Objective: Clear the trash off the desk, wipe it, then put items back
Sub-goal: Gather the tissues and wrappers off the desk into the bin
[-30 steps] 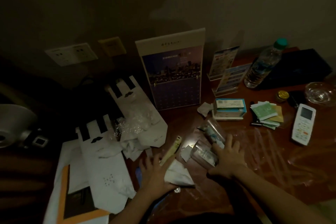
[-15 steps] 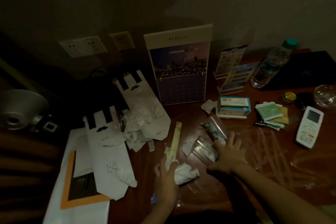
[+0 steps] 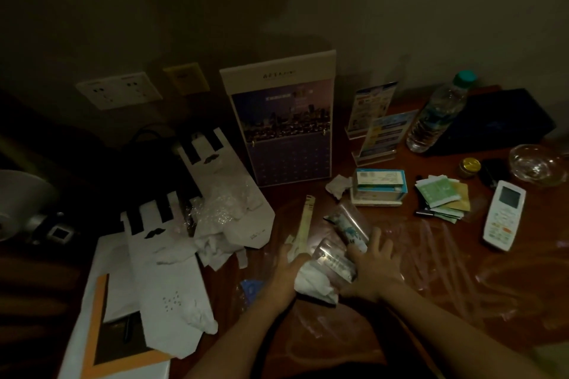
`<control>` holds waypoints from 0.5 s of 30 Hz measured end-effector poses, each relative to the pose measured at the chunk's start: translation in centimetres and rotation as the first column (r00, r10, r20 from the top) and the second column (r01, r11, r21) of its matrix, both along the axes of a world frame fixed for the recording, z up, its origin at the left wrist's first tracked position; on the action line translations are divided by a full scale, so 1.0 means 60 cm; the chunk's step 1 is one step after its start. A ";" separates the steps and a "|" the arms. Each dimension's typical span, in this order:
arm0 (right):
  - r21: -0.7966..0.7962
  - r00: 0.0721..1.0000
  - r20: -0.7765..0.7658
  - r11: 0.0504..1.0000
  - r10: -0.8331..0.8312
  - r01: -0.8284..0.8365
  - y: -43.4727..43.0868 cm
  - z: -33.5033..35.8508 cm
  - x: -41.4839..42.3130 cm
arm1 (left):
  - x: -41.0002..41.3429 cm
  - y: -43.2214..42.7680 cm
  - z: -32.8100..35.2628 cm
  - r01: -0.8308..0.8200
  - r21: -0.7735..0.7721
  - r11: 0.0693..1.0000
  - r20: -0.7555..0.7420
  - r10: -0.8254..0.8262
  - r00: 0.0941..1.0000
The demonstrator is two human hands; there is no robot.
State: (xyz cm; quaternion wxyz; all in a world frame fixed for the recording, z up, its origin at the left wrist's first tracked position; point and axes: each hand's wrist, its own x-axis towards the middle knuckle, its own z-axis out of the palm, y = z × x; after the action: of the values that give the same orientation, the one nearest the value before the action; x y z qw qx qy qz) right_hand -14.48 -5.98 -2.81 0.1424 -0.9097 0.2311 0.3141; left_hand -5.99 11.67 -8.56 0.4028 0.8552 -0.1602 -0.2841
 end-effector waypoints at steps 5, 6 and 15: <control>-0.001 1.000 -0.003 1.000 0.008 -0.008 -0.005 -0.001 0.003 | 0.001 -0.002 -0.015 -0.064 0.051 0.997 0.062 0.061 0.996; -0.001 1.000 -0.004 1.000 0.005 -0.005 -0.006 -0.001 0.002 | 0.000 -0.003 -0.016 -0.015 0.075 0.997 0.105 0.007 0.994; -0.008 1.000 0.017 1.000 0.003 -0.003 -0.009 -0.004 0.003 | 0.024 0.024 -0.006 0.002 0.161 0.987 0.225 -0.038 0.974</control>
State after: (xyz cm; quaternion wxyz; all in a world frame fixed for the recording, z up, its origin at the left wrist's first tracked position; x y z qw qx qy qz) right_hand -14.31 -6.51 -3.05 0.1402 -0.9133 0.2298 0.3056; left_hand -4.56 13.10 -8.92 0.3089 0.9100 -0.1905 -0.2005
